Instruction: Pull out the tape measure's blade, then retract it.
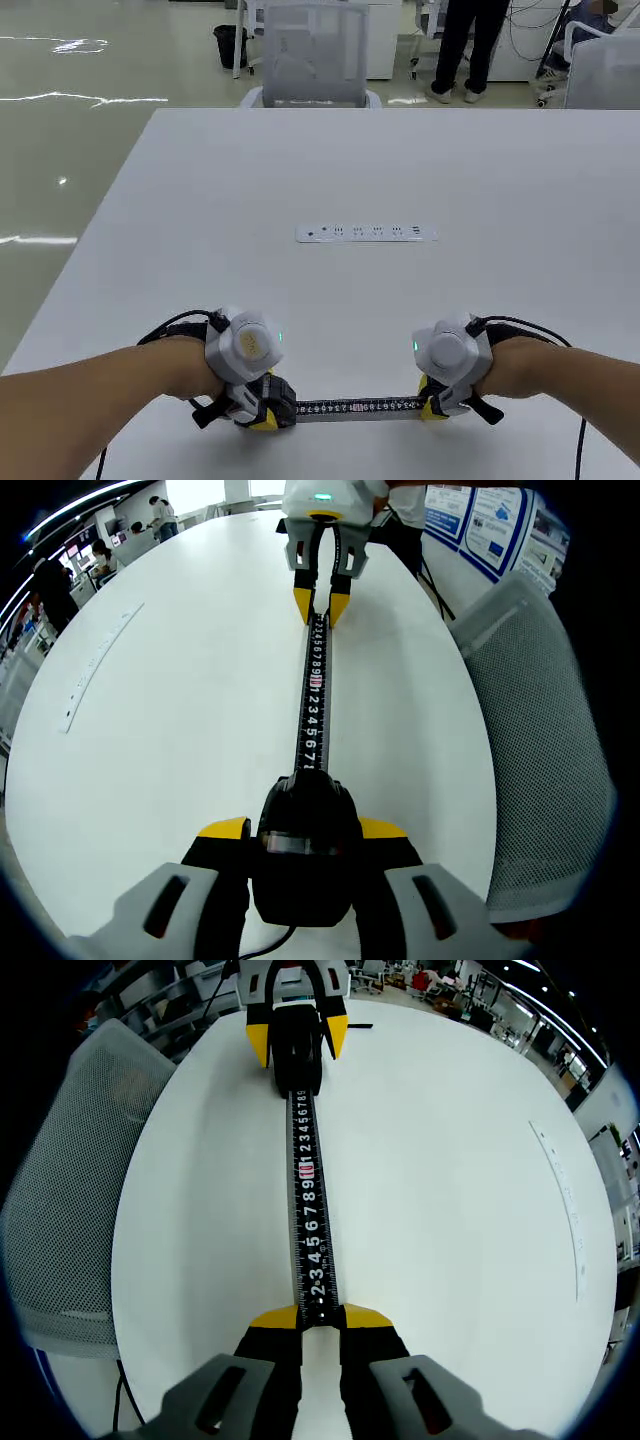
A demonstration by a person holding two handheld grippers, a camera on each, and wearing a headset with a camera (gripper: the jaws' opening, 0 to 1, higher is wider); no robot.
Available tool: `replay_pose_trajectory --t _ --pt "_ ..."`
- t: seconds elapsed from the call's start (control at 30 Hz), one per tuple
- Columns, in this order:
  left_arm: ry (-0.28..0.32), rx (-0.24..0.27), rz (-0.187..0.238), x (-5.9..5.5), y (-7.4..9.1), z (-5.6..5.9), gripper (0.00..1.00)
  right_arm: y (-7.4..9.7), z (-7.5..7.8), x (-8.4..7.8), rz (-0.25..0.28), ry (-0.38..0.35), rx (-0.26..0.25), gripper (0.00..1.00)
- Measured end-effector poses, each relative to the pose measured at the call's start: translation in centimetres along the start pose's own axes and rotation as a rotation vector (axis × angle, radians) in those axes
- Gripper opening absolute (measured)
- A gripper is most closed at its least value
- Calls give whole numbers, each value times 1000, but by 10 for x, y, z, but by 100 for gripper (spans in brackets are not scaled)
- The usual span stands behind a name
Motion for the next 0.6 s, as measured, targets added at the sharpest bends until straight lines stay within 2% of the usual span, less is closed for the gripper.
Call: replay_pose_trajectory --t 0.6 --pt "-1 3 1 0 0 1 36 2 -1 -8 -7 -3 -1 12"
Point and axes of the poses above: the centre of the closed fingertips' face, and the gripper's own axes: y roughly backward along the fingers, z roughly to its right, x roughly out of its top, the point moved 4 cm from there along y, roughly backward along the fingers, and after that the axes turned 8 degrees about y, right-handed, at the moved point
